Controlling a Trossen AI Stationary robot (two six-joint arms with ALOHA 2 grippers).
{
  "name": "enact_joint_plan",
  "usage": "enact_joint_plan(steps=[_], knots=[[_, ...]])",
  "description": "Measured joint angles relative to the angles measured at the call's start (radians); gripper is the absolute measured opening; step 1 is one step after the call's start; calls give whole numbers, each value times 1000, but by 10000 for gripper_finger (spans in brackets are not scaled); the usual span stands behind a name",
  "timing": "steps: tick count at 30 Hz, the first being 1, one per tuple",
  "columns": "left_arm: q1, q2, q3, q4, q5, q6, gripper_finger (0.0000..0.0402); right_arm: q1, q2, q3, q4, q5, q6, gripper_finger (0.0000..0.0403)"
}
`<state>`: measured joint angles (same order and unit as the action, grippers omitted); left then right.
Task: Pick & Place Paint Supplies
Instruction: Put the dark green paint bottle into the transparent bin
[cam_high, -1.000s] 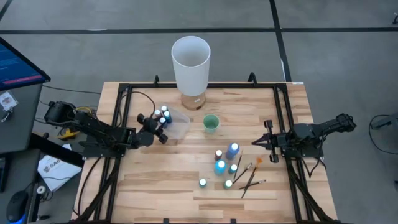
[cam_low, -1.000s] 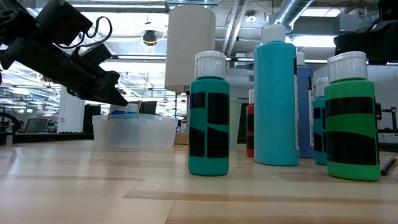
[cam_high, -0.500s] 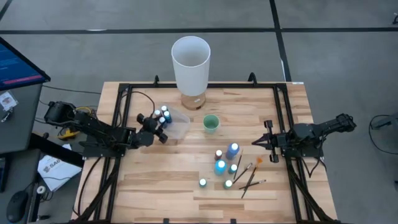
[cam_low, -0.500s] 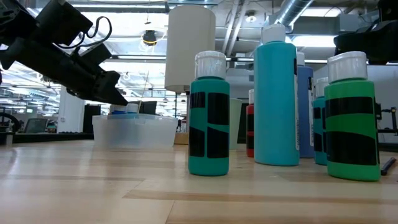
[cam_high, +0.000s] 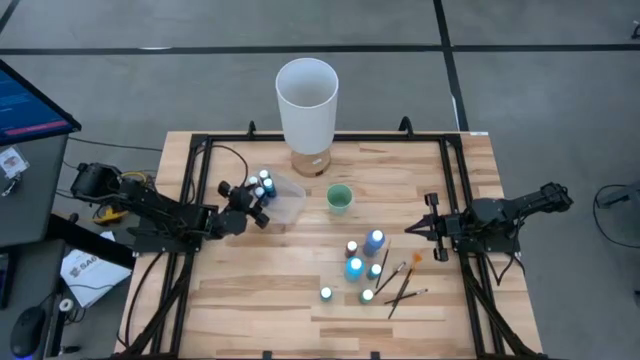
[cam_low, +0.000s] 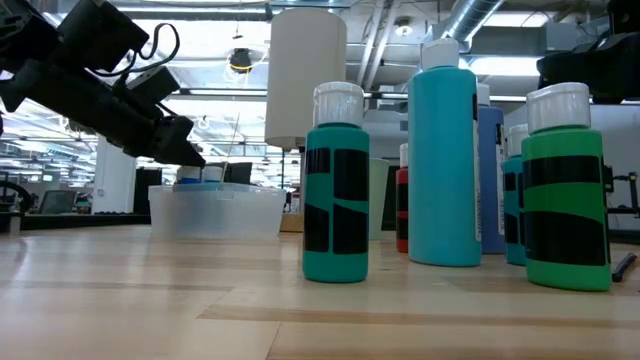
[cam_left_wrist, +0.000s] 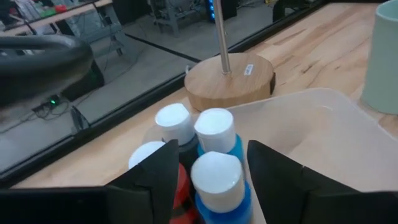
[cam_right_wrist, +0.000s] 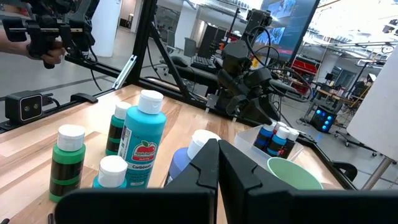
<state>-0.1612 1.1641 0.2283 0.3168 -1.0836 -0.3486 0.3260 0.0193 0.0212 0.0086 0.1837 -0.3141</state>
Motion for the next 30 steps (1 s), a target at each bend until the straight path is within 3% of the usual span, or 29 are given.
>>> enact_joint_plan(steps=[6,12,17,20,26,30], knots=[[-1,0,0,31,-7,21,201,0,0,0,0,0,0,0],[-6,0,1,196,3,189,216,0,0,0,0,0,0,0],[-10,0,23,232,21,245,226,0,0,0,0,0,0,0],[-27,0,81,234,140,260,228,0,0,0,0,0,0,0],[-79,2,221,241,517,286,227,0,0,0,0,0,0,0],[-129,12,299,247,669,309,227,0,0,0,0,0,0,0]])
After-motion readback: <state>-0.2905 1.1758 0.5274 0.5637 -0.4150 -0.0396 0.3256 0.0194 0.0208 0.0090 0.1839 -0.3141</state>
